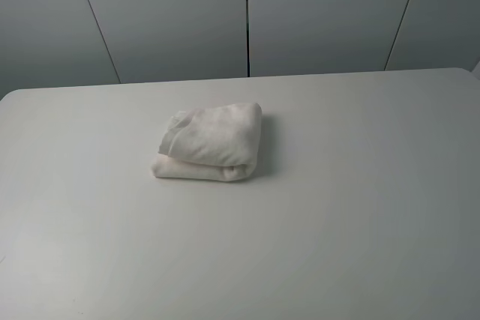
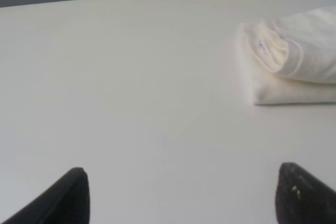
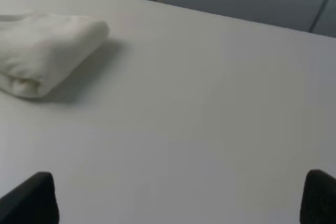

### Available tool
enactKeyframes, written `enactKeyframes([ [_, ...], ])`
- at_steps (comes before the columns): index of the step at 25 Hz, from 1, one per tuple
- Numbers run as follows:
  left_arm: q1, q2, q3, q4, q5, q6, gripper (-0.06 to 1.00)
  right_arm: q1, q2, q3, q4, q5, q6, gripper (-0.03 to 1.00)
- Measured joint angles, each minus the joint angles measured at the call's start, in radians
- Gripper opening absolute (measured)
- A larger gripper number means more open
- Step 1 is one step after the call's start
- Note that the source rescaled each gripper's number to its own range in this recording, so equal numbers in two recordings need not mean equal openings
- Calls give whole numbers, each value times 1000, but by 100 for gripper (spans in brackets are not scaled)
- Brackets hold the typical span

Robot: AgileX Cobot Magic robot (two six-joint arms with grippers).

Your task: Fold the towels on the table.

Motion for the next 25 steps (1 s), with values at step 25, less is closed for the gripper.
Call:
enactKeyframes([
  [25, 6, 0, 0, 2, 0, -3, 96, -93, -2, 0, 0, 0, 11, 100],
])
